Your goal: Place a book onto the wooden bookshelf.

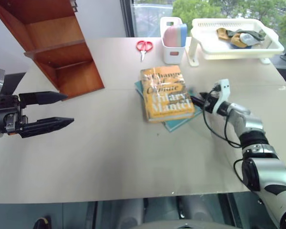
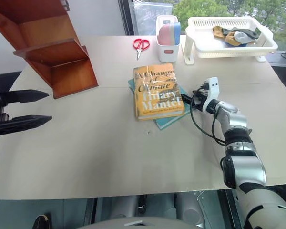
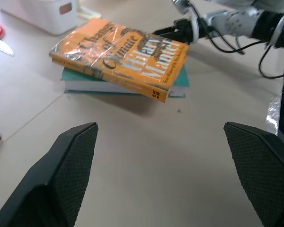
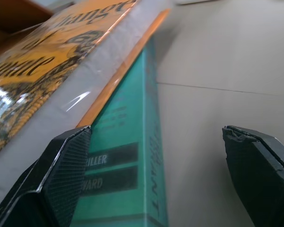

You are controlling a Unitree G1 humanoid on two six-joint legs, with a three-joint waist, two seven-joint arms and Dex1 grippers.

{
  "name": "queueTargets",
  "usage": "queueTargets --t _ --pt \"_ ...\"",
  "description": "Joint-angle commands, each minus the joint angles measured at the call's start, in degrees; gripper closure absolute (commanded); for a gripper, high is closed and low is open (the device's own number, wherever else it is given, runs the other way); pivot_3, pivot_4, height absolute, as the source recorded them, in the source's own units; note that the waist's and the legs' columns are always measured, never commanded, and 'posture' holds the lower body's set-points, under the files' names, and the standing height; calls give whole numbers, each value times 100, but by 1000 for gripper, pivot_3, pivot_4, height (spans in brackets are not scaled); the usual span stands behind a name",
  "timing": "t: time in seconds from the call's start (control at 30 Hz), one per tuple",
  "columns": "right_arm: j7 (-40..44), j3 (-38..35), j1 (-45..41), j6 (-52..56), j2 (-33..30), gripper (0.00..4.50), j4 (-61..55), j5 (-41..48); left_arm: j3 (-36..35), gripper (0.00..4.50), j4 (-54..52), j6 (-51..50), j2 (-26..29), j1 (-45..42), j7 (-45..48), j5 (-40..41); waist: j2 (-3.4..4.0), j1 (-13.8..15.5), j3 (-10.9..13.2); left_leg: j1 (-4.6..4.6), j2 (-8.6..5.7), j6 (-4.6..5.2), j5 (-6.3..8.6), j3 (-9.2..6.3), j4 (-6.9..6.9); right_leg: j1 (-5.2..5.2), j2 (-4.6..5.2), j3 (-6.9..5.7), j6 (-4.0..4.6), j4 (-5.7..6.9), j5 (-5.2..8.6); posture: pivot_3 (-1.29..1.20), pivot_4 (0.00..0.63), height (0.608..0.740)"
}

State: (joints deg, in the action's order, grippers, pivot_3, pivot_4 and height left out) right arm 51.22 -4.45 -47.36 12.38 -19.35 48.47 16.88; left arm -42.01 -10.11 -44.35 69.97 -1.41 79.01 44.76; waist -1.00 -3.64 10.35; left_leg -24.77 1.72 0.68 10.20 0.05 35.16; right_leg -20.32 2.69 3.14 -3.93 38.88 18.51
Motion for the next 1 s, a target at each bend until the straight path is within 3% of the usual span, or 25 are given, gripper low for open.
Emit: queueTargets --t 0.03,0.37,0.47,0.73,0.9,1.0 --pt "886 430 166 -131 131 0 100 -212 -338 10 -172 69 -3 54 4 -43 -1 -27 -1 0 1 0 0 0 0 1 0 0 0 0 0 0 150 740" --pt "2567 1054 1091 421 -37 0 -1406 -50 -597 10 -337 24 -96 382 14 -152 -6 -9 -4 1 8 -3 1 -1 -1 0 -1 -3 0 -1 0 0 150 740" --pt "2658 1167 1468 750 -160 0 -2188 71 -631 10 -370 -4 -126 442 10 -140 -6 11 -4 2 8 -3 1 -3 -1 -1 0 -4 0 -1 0 0 150 740" --pt "1762 765 2030 1317 -435 0 -3684 319 -459 10 -435 -201 -355 549 -202 -26 -4 43 -3 2 9 -4 2 -3 0 -2 2 -4 1 0 0 0 150 740" --pt "1524 81 2452 1557 -1019 0 -4694 795 -404 10 -1172 -1017 -1137 1129 -1014 437 -1 117 0 -6 1 -2 2 4 -1 -9 20 2 1 0 0 0 150 740" --pt "1610 -244 2906 1345 -1461 0 -5166 889 -230 10 -1570 -1575 -1926 1262 -1918 1000 -4 158 -2 -11 3 -2 3 2 -4 -10 36 1 1 -3 0 0 150 740"
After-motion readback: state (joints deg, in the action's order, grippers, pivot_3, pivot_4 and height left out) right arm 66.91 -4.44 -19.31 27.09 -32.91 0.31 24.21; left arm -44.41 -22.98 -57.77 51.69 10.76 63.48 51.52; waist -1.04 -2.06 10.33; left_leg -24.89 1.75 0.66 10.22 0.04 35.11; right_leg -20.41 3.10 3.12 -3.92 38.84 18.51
